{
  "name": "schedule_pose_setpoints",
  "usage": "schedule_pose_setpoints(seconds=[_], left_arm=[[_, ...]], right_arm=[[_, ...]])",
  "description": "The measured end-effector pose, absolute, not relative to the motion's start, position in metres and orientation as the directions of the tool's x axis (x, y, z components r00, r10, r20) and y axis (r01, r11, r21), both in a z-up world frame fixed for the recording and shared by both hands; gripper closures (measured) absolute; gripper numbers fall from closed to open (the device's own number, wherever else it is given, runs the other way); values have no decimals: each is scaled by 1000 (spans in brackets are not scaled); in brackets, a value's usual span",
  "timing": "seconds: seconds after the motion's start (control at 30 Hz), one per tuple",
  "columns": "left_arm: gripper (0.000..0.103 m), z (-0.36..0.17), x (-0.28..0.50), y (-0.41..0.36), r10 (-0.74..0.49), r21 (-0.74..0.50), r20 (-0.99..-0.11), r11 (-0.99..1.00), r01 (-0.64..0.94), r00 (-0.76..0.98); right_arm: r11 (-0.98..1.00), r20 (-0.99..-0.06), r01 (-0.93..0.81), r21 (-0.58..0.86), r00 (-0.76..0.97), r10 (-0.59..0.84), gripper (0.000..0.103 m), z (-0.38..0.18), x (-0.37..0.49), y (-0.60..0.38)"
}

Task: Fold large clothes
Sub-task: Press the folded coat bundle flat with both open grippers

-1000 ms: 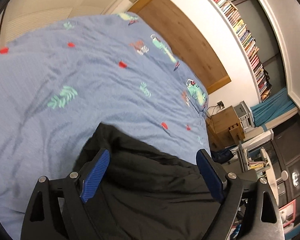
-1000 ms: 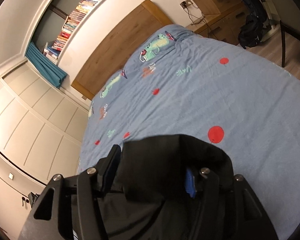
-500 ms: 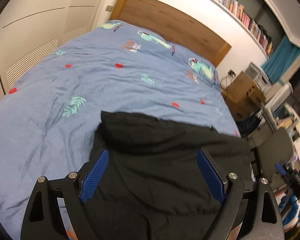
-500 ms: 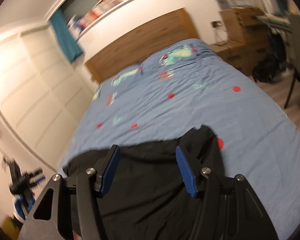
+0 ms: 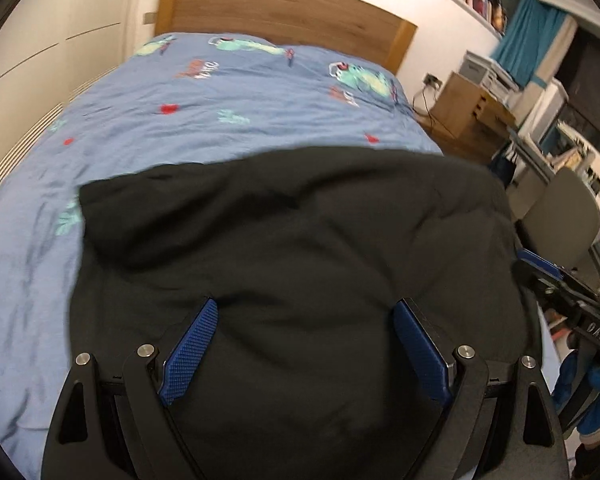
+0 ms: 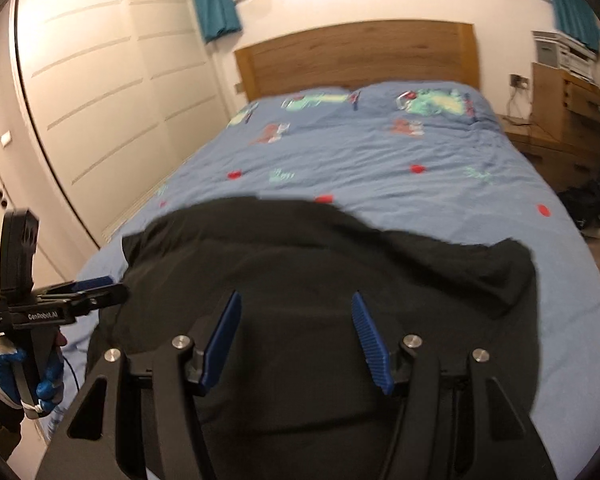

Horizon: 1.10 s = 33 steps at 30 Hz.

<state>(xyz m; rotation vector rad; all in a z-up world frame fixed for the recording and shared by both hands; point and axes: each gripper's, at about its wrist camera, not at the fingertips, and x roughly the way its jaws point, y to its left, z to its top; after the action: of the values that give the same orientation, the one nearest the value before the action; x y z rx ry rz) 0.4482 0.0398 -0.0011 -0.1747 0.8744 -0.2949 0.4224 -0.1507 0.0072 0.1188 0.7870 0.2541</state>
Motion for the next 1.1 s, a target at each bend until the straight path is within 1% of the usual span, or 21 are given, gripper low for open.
schedule_pose_setpoints(seconds=[0.07, 0.13, 0.2, 0.43, 0.53, 0.67, 0.77, 0.87, 0.93, 1.0, 1.1], left_arm=[[14, -8, 457, 27, -281, -207, -733, 960, 190, 619], [10, -15, 469, 18, -240, -155, -736, 970, 187, 633], [7, -19, 481, 15, -227, -145, -744, 973, 180, 629], [3, -35, 527, 4, -184, -114, -774, 982, 152, 606], [1, -44, 547, 2, -176, -120, -787, 984, 133, 591], [1, -58, 568, 2, -184, -141, -806, 983, 119, 563], [1, -64, 577, 5, -192, -153, -815, 981, 117, 548], [1, -63, 581, 14, -194, -152, -820, 981, 121, 538], [1, -62, 582, 29, -210, -177, -821, 978, 114, 531], [1, -62, 581, 44, -222, -197, -824, 975, 104, 521], [1, -62, 577, 68, -193, -190, -833, 980, 59, 518]], right_arm=[[967, -701, -186, 175, 666, 255, 46, -7, 431, -144], [971, -715, -186, 152, 658, 238, 46, -19, 442, -142], [973, -731, -177, 148, 643, 228, 46, -31, 456, -145], [980, -772, -128, 150, 605, 197, 46, -56, 504, -154], [983, -787, -119, 138, 590, 182, 46, -67, 525, -156], [986, -795, -109, 130, 583, 169, 46, -81, 545, -161], [983, -804, -96, 155, 566, 182, 46, -95, 557, -167], [981, -815, -113, 156, 546, 192, 46, -97, 561, -170], [982, -815, -126, 139, 548, 186, 46, -94, 559, -177], [987, -812, -91, 135, 560, 163, 46, -92, 553, -197], [989, -815, -10, 146, 565, 126, 46, -95, 544, -237]])
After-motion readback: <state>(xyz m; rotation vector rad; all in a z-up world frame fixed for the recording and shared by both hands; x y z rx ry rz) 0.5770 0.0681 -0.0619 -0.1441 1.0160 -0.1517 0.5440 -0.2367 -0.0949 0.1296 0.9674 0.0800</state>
